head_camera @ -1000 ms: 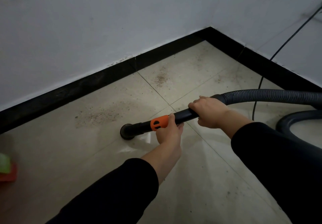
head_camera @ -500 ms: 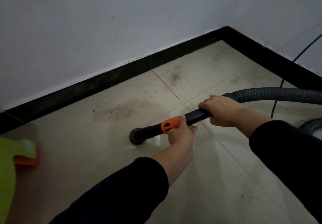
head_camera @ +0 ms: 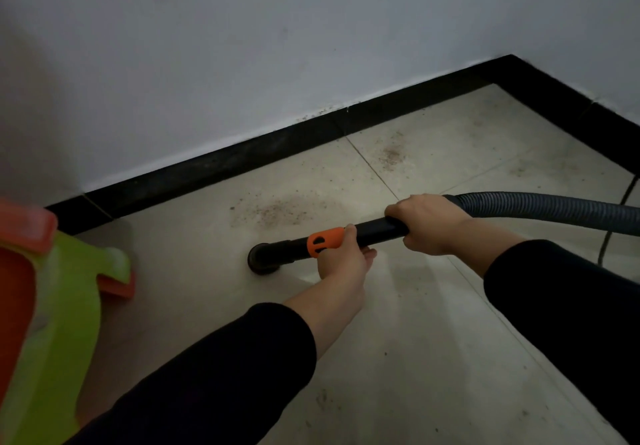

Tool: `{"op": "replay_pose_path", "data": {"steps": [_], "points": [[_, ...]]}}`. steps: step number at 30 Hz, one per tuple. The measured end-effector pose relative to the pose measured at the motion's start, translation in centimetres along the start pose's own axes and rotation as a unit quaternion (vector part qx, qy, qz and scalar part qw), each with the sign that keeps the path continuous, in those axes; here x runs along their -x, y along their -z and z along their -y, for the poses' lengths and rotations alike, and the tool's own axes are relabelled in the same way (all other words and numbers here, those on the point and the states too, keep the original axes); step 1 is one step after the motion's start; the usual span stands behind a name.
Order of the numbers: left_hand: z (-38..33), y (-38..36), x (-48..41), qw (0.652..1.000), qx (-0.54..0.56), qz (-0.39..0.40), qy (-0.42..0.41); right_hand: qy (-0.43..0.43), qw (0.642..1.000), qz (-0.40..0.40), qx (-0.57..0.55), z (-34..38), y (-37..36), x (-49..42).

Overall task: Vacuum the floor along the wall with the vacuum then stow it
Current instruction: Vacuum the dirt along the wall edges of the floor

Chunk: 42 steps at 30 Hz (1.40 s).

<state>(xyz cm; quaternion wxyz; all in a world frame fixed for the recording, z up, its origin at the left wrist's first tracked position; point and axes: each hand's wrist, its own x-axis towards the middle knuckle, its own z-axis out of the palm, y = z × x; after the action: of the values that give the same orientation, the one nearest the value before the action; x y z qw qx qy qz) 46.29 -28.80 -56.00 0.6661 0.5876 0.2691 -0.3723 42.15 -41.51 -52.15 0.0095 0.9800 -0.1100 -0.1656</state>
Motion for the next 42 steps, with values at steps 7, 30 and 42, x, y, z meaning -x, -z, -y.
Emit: {"op": "replay_pose_path", "data": {"steps": [7,30,42], "points": [[-2.4,2.6,-1.2,1.0,0.016,-0.012,-0.009,0.03,1.0,-0.007,0.007,2.5,0.5,-2.3],[-1.7,0.5,-1.9,0.999,-0.015,0.019,-0.022,0.003,1.0,-0.011,0.015,0.7,0.4,-0.8],[-0.3,-1.6,-1.8,0.999,-0.012,0.047,-0.018,-0.03,0.999,-0.015,0.012,-1.4,0.1,0.5]]}}
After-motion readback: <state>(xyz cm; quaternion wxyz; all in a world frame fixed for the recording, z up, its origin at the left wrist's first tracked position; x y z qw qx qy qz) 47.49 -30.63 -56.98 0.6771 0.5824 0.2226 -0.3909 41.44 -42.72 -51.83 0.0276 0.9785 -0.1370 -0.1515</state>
